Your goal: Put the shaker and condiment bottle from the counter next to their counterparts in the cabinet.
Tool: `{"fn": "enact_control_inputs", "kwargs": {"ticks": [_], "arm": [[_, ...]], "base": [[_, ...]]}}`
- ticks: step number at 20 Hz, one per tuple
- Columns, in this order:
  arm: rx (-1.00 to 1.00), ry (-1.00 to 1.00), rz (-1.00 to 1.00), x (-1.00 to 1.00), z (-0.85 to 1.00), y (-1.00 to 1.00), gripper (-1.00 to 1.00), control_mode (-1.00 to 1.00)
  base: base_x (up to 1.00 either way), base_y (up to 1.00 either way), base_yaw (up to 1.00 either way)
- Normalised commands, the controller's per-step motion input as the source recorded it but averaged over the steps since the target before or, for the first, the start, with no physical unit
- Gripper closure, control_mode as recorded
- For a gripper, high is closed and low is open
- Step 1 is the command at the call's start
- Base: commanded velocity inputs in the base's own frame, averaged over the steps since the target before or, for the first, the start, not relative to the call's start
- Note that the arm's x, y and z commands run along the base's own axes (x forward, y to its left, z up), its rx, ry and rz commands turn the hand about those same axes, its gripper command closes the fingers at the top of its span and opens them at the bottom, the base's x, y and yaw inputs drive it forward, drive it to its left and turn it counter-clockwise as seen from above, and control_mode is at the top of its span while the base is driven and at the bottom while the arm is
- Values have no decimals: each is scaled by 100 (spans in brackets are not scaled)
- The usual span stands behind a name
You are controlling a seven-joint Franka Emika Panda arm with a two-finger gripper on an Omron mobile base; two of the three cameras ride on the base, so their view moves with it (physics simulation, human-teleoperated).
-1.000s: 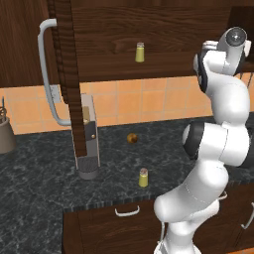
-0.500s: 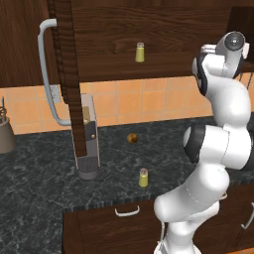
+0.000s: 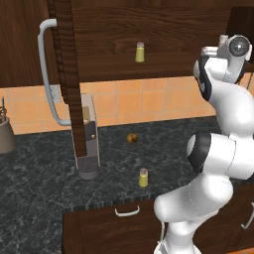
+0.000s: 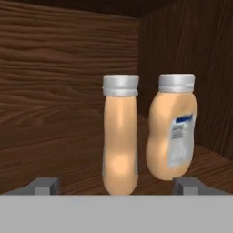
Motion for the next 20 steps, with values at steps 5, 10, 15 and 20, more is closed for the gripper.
{"fn": "enact_control_inputs", "kwargs": {"ticks": [5, 10, 15, 20], "arm": [[-12, -13, 6, -46, 0, 20, -100, -100], [-11, -15, 7, -72, 0, 28, -100, -100], [4, 1, 11, -85, -24, 39, -100, -100], [21, 20, 15, -51, -28, 26, -100, -100]], "base": [[0, 0, 0], [0, 0, 0], [0, 0, 0], [0, 0, 0]]}}
